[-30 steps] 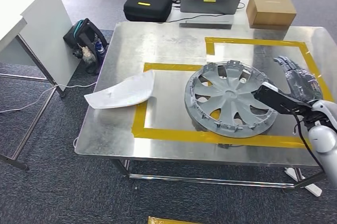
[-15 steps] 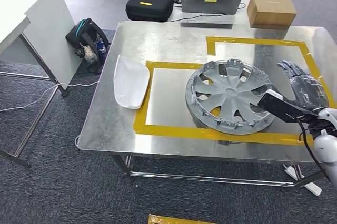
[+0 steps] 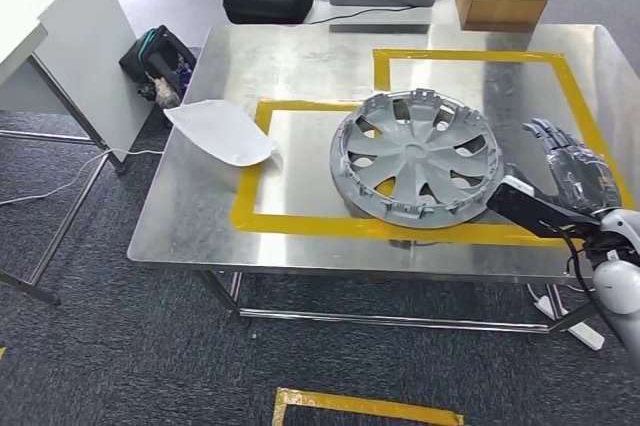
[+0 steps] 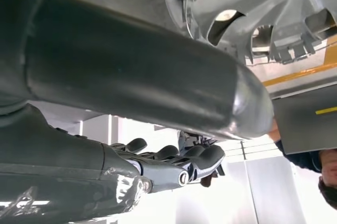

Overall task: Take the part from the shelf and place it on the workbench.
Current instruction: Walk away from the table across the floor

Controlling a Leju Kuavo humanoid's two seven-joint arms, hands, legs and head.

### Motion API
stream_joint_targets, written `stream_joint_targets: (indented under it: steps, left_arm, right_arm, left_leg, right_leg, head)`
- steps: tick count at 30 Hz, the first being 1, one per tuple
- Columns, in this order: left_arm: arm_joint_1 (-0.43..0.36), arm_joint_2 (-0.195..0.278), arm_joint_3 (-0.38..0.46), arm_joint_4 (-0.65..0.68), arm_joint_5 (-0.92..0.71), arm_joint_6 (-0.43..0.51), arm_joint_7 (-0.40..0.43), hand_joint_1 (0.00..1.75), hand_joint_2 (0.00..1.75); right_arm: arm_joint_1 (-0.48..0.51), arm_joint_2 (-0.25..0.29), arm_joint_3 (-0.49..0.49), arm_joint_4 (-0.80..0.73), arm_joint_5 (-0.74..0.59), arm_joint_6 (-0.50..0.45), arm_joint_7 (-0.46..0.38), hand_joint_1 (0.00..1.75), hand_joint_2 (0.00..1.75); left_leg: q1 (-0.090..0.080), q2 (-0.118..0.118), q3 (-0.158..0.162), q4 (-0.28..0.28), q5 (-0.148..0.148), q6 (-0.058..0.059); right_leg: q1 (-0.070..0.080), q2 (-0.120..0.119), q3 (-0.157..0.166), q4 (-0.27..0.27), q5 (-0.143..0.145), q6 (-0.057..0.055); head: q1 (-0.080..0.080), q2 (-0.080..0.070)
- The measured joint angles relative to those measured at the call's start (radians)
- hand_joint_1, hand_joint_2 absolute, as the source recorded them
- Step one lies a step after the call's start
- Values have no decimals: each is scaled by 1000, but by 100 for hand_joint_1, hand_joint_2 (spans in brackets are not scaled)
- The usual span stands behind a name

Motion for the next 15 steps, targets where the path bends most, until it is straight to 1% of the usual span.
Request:
stream_joint_targets:
  steps: [1, 2, 3, 4, 5, 6, 7, 8, 9, 10, 11, 12, 13, 14, 15]
  left_arm:
    - [-2, 0, 0, 0, 0, 0, 0, 0, 0]
    - [-5, 1, 0, 0, 0, 1, 0, 0, 0]
    - [-8, 2, 0, 0, 0, 1, 0, 0, 0]
    - [-11, 2, 1, 0, 0, 2, 0, 0, 0]
    - [-12, 2, 1, 0, -1, 2, 0, 0, 0]
    - [-12, 2, 1, 0, -1, 2, 0, 0, 0]
    - [-10, 2, 1, 0, -1, 2, 0, 0, 0]
    - [-8, 3, 2, 0, -1, 2, 0, 0, 0]
    - [-7, 3, 4, 0, -1, 2, 0, 0, 0]
    - [-7, 2, 6, 0, -1, 2, 0, 0, 0]
    - [-7, 1, 8, 0, -1, 2, 0, 0, 0]
    - [-7, 0, 9, 0, -1, 2, 0, 0, 0]
    - [-6, -1, 10, 0, -1, 2, 0, 0, 0]
    - [-6, -2, 10, 0, -2, 2, 0, 0, 0]
    - [-6, -2, 10, 0, -2, 2, 0, 0, 0]
  right_arm:
    - [2, 0, -3, -2, -1, 0, -1, 0, 0]
    - [3, 0, -6, -4, -2, 0, -3, 0, 0]
    - [4, 0, -10, -6, -4, 0, -4, 0, 0]
    - [6, 0, -13, -8, -5, 0, -6, 0, 0]
    - [7, 1, -15, -9, -5, 0, -6, 0, 0]
    - [9, 1, -17, -9, -6, 0, -6, 0, 0]
    - [11, 1, -19, -9, -6, 0, -6, 0, 0]
    - [12, 1, -21, -9, -7, 0, -6, 0, 0]
    - [13, 2, -23, -9, -9, 1, -7, 0, 0]
    - [16, 2, -25, -9, -10, 1, -7, 0, 0]
    - [20, 2, -27, -9, -11, 1, -9, 0, 0]
    - [27, 3, -28, -9, -12, 0, -11, 0, 0]
    - [35, 4, -30, -10, -12, -2, -14, 0, 0]
    - [45, 5, -33, -10, -12, -4, -17, 0, 0]
    - [54, 7, -37, -11, -12, -6, -20, 0, 0]
  left_leg:
    - [-3, 0, 60, -76, 20, 7]
    - [-6, 1, 113, -149, 34, 13]
    - [-9, 1, 148, -202, 43, 18]
    - [-12, 2, 163, -230, 47, 23]
    - [-14, 2, 161, -240, 53, 27]
    - [-13, 2, 157, -248, 67, 31]
    - [-11, 4, 152, -257, 83, 34]
    - [-9, 5, 145, -267, 100, 38]
    - [-7, 6, 137, -274, 115, 41]
    - [-8, 8, 125, -275, 127, 43]
    - [-9, 8, 112, -274, 137, 46]
    - [-11, 9, 99, -273, 147, 47]
    - [-12, 9, 86, -271, 156, 47]
    - [-13, 9, 73, -268, 165, 46]
    - [-13, 9, 62, -266, 174, 43]
  right_leg:
    - [-1, 0, -4, -2, 8, 3]
    - [-2, -1, -7, -4, 16, 7]
    - [-3, -2, -7, -9, 25, 13]
    - [-5, -4, -7, -17, 36, 20]
    - [-5, -6, -5, -29, 49, 27]
    - [-6, -7, -5, -41, 61, 34]
    - [-5, -8, -9, -46, 61, 38]
    - [-3, -7, -18, -36, 42, 40]
    - [0, -7, -32, -3, 3, 40]
    - [3, -6, -49, 54, -49, 39]
    - [5, -6, -65, 123, -96, 40]
    - [6, -6, -74, 185, -126, 41]
    - [7, -6, -72, 224, -135, 43]
    - [7, -6, -49, 223, -124, 45]
    - [6, -6, -6, 181, -102, 48]
  head:
    - [0, 0]
    - [-1, 0]
    - [-1, 0]
    - [-2, 0]
    - [-2, 0]
    - [-2, 0]
    - [-2, 0]
    - [-1, 0]
    - [1, 0]
    - [2, 0]
    - [4, 0]
    - [6, 0]
    - [6, 0]
    - [8, 0]
    - [8, 0]
